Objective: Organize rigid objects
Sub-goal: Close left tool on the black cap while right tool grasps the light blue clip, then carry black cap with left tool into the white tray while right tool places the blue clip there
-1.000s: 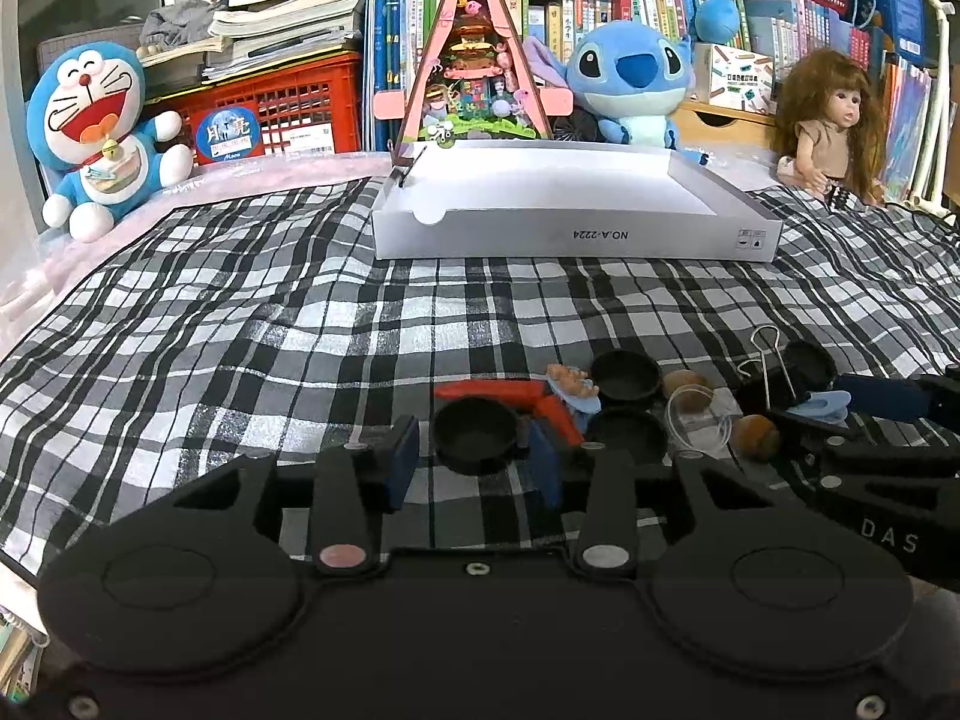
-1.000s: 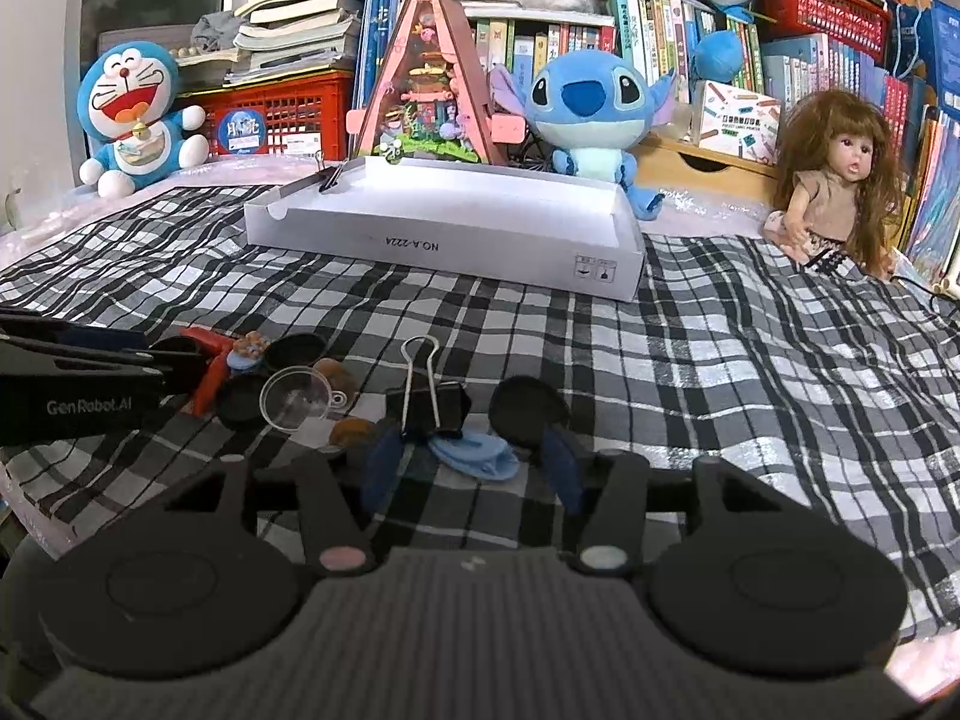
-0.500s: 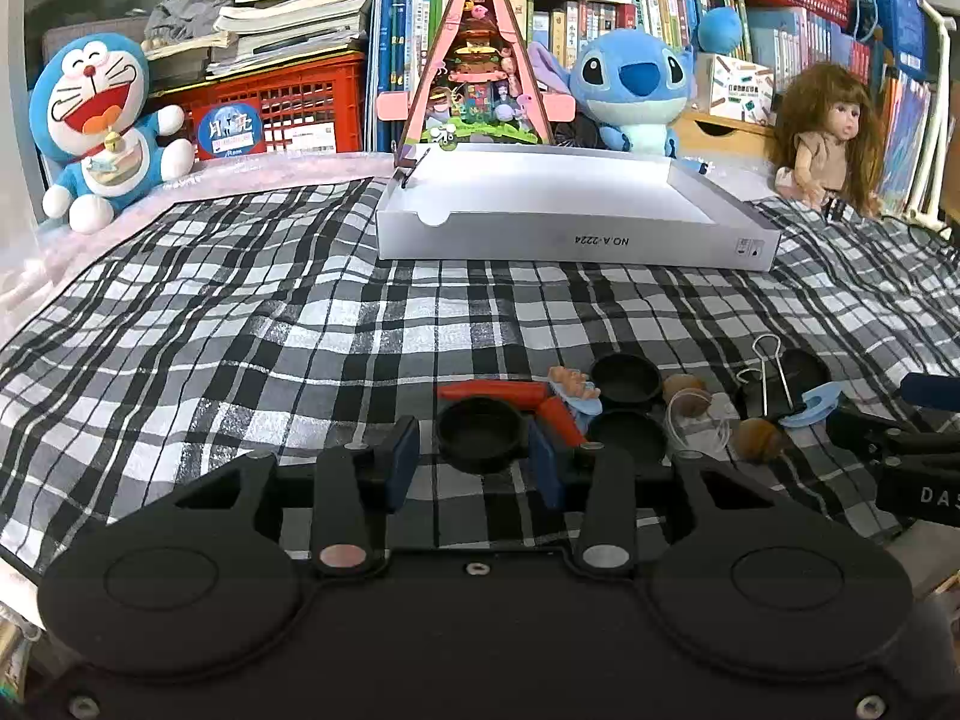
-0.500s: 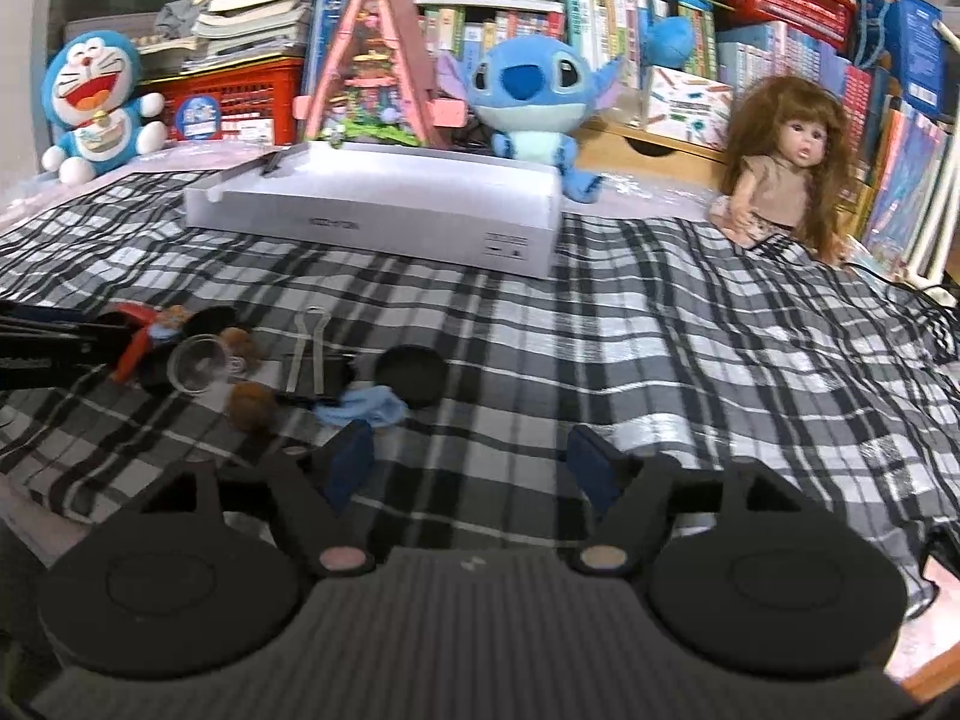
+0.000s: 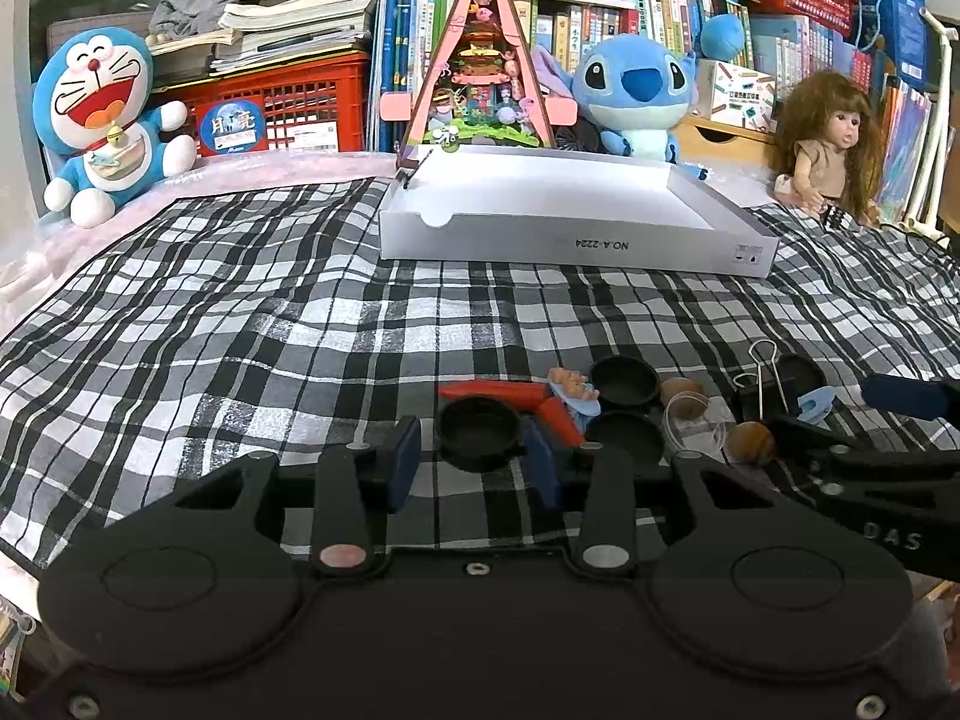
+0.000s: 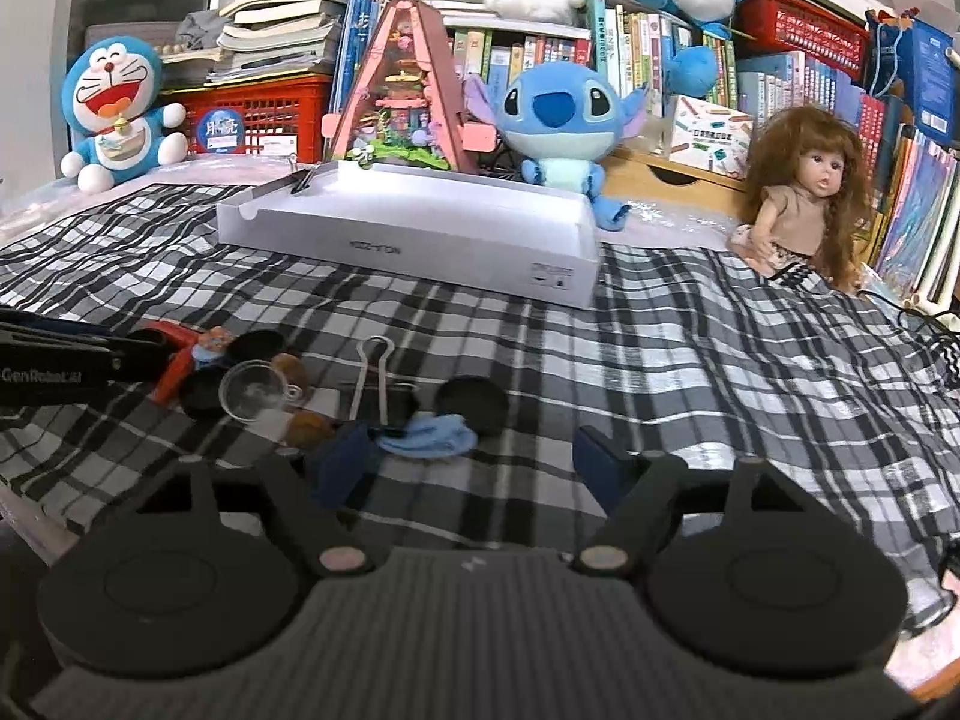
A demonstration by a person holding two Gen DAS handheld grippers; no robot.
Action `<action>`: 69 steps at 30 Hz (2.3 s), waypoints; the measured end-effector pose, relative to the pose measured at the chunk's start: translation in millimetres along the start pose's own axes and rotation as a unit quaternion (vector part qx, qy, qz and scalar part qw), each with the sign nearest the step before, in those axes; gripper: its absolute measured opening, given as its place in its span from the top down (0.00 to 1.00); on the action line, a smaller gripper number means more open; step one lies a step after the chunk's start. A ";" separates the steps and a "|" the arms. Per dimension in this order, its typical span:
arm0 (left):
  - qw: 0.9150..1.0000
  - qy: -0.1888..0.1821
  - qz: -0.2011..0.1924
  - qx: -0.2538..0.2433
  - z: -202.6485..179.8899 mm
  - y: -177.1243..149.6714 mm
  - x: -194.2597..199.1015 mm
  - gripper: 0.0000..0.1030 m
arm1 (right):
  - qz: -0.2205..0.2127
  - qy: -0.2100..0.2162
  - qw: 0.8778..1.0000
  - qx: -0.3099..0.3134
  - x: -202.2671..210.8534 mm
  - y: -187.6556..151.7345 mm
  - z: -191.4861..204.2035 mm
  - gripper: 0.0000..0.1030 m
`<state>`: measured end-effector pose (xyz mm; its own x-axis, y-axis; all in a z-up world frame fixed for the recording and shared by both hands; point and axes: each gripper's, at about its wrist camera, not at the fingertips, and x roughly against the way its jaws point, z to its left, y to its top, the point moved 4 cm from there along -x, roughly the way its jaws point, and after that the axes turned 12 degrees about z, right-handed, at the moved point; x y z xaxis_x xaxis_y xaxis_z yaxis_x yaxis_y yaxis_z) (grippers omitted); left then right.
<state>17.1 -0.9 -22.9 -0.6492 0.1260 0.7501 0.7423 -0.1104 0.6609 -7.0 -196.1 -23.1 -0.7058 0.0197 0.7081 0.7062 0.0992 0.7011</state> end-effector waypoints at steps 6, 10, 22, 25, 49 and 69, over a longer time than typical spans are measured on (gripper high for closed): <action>1.000 0.002 -0.003 0.003 0.0 0.2 1.5 0.64 | -0.002 -0.008 1.000 -0.009 -2.9 0.2 2.7 0.18; 1.000 0.003 -0.003 0.009 2.7 0.5 0.4 0.64 | -0.021 -0.028 0.999 -0.031 5.4 -1.1 -9.8 0.17; 1.000 0.007 -0.003 0.003 1.8 -1.0 -1.6 0.64 | -0.013 -0.049 0.999 -0.014 -8.3 5.6 1.1 0.15; 1.000 0.008 -0.004 0.002 1.1 -0.9 -1.7 0.64 | -0.011 -0.042 0.999 -0.013 -11.1 7.0 3.9 0.15; 1.000 0.019 -0.014 -0.012 -1.0 0.0 -8.5 0.65 | -0.030 -0.004 0.999 -0.029 1.3 -7.6 7.3 0.23; 0.999 0.003 -0.033 -0.017 -5.9 35.5 17.2 0.71 | -0.021 0.021 0.999 -0.036 12.1 13.5 -1.2 0.57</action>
<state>31.3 -8.5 13.6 -0.6974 0.1273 0.7052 0.6922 -0.1350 0.7090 -5.9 -195.7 -5.0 -0.7331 -0.0255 0.6796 0.6791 0.0262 0.7336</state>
